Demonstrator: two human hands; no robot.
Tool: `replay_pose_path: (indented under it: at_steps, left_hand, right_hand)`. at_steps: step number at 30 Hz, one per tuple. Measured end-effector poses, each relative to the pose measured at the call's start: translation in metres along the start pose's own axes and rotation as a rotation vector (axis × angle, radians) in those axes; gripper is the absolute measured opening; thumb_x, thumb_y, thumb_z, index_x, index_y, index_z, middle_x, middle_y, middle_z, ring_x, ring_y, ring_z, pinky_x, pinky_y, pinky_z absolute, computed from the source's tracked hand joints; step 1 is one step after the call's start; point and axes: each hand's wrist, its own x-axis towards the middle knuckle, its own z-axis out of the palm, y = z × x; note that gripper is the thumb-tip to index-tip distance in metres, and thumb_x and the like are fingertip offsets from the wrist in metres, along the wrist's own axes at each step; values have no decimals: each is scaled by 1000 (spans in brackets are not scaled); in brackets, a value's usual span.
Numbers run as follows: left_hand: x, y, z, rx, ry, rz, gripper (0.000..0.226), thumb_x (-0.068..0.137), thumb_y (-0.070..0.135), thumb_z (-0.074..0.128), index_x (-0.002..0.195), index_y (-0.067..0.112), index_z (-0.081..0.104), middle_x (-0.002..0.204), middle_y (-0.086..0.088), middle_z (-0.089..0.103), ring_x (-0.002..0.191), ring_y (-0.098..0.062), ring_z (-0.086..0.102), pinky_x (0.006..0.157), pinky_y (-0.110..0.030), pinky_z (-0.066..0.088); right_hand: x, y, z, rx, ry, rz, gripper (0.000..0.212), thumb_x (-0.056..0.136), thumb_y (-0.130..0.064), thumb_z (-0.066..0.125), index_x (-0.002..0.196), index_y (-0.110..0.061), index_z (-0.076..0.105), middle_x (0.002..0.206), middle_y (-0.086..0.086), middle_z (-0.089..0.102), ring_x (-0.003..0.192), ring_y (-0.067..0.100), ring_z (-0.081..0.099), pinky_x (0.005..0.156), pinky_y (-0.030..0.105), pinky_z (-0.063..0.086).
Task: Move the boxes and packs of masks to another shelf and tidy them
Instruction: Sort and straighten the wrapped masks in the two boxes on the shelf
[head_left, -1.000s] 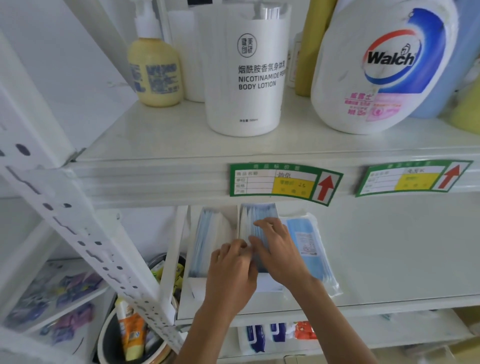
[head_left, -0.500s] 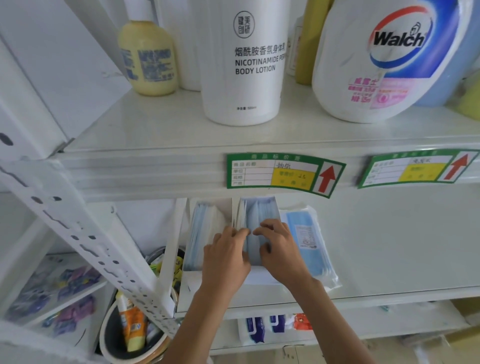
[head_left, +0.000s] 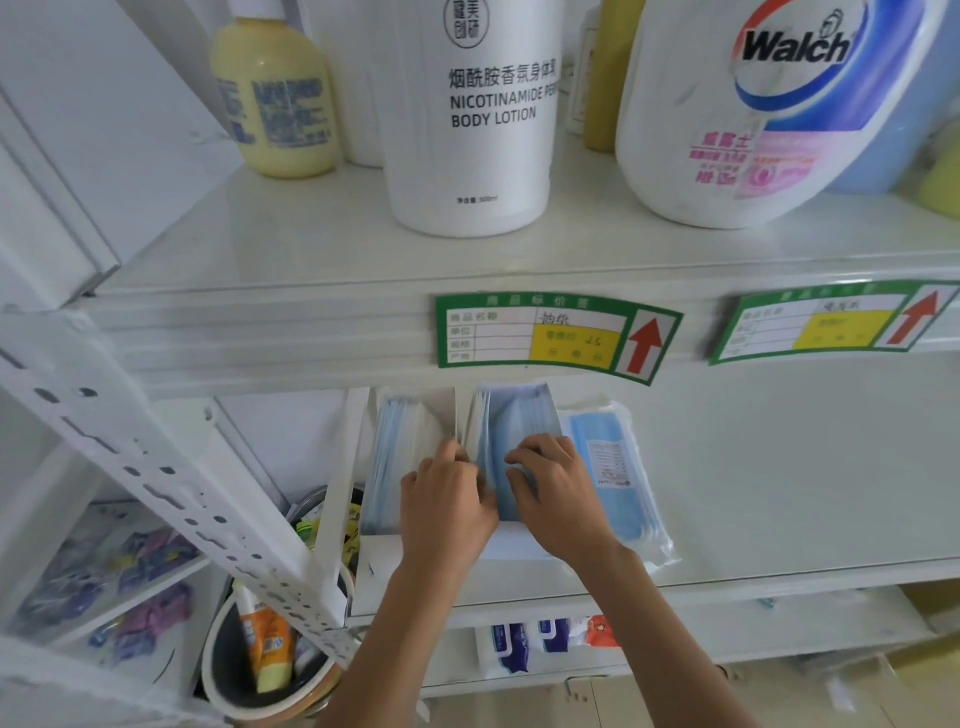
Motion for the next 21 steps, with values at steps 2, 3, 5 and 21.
replay_pose_path:
  at_steps: [2,3,5,21]
  left_hand:
    - [1,-1,0,-131,13,-31,14,89,21,67,77,15,66,97,5,57,74,-17,59,75,-39,53]
    - [2,-1,-1,-188,22,-51,14,88,20,68,76,15,63,92,5,57,72,-16,59,71,-39,54]
    - [4,-3,-1,-245,39,-81,15,87,21,68,76,17,59,83,6,57,66,-12,57,63,-35,51]
    - [-7,-11,1,-105,89,42,17,85,25,73,98,34,67,92,19,69,101,-15,61,115,-57,27]
  right_hand:
    - [0,1,-1,3,11,-17,13,94,-13,61,95,-12,74,100,-1,63,92,20,51,82,34,50]
    - [0,2,-1,17,22,-22,13,95,-13,62,91,-12,74,97,-1,63,90,20,51,80,35,50]
    - [0,2,0,46,39,-26,15,96,-14,60,86,-13,72,94,-2,63,88,18,51,78,36,50]
    - [0,-2,1,3,-33,23,19,87,-13,62,102,-10,74,124,6,52,110,24,49,91,35,49]
